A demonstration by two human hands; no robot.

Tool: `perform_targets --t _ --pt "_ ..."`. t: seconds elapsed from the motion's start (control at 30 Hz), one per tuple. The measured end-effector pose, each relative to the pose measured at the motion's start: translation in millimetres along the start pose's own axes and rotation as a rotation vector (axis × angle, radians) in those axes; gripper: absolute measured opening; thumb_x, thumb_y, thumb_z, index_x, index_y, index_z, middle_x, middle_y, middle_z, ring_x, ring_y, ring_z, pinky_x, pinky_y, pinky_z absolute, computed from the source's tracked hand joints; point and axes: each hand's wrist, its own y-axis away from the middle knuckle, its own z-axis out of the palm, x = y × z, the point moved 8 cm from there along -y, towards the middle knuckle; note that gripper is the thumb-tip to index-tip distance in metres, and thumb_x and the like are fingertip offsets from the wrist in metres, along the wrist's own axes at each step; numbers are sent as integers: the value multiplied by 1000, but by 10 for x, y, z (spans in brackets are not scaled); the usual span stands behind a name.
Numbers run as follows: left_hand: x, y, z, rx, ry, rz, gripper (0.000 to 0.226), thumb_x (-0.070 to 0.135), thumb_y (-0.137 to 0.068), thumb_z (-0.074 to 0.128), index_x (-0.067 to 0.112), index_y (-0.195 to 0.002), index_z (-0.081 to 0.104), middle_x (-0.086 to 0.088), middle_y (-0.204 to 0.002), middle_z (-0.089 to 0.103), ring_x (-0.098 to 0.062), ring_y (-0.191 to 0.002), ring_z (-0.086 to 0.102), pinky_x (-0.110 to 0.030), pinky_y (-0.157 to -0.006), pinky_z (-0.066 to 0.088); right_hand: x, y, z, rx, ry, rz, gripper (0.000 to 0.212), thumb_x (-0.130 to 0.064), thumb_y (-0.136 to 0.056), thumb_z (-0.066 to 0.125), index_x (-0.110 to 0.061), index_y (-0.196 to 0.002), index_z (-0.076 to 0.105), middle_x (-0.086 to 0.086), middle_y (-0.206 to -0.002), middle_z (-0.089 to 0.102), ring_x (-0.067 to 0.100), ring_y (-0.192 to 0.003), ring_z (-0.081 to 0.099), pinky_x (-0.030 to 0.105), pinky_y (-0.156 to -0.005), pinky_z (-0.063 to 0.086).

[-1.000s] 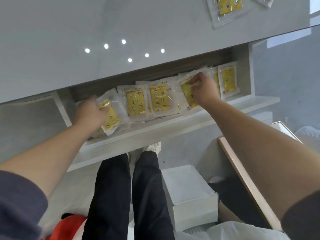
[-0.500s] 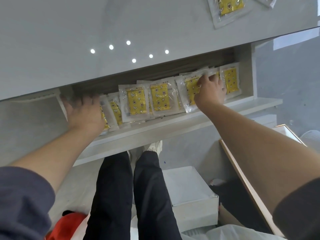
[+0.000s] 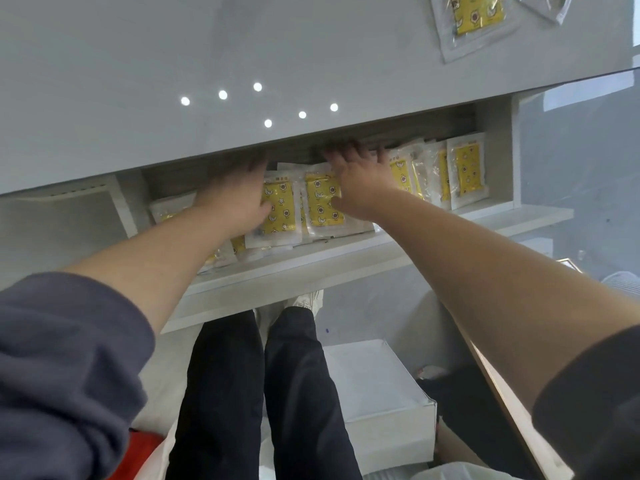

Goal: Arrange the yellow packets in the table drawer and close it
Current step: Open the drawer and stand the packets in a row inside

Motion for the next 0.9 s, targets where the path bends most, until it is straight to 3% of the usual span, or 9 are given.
perform_targets --t 0.1,0.23,0.43,0.57,0.7,0.8,0.9 --pt "81 -34 81 -27 -72 25 67 31 -89 55 14 -147 26 -12 -138 46 -34 -121 49 -45 -98 41 -140 -47 72 -44 67 -49 79 -22 -84 64 -25 -150 22 6 -153 31 30 -144 22 62 -116 6" --pt "-50 151 130 25 -137 -78 48 26 -89 55 10 -133 42 -13 -128 52 -34 -117 50 -44 -102 34 -262 -59 1 -8 65 -113 79 -5 -80 61 -32 -147 30 4 -151 34 31 -142 26 62 -115 8" --pt "151 13 149 -11 -39 7 80 21 -86 58 15 -152 13 -9 -154 27 -34 -136 35 -48 -111 27 -218 -56 27 -31 -6 -72 76 -9 -83 57 -25 -149 24 6 -150 35 30 -140 29 57 -117 13" --pt "291 -65 202 -57 -74 38 67 22 -86 56 13 -146 28 -12 -141 42 -34 -125 45 -47 -103 38 198 -43 -65 47 35 129 62 -12 -89 48 -17 -147 27 14 -146 38 35 -137 32 54 -116 19" --pt "261 -162 60 3 -30 -39 55 22 -92 48 13 -144 32 -13 -124 55 -32 -108 56 -37 -77 46 569 56 51 -53 52 243 66 -8 -87 55 -14 -146 28 13 -147 37 33 -139 31 52 -114 25" --pt "360 -248 41 -8 7 30 58 24 -90 51 13 -144 31 -12 -132 49 -31 -112 54 -40 -84 51 695 20 -68 66 74 236 64 -9 -89 52 -17 -148 27 13 -148 37 33 -140 29 51 -114 22" --pt "546 -297 89 -78 34 115 70 25 -89 54 16 -150 21 -10 -142 40 -30 -121 49 -42 -92 49 936 48 3 6 71 306 66 -6 -91 45 -17 -151 20 13 -156 24 32 -146 14 56 -117 13"
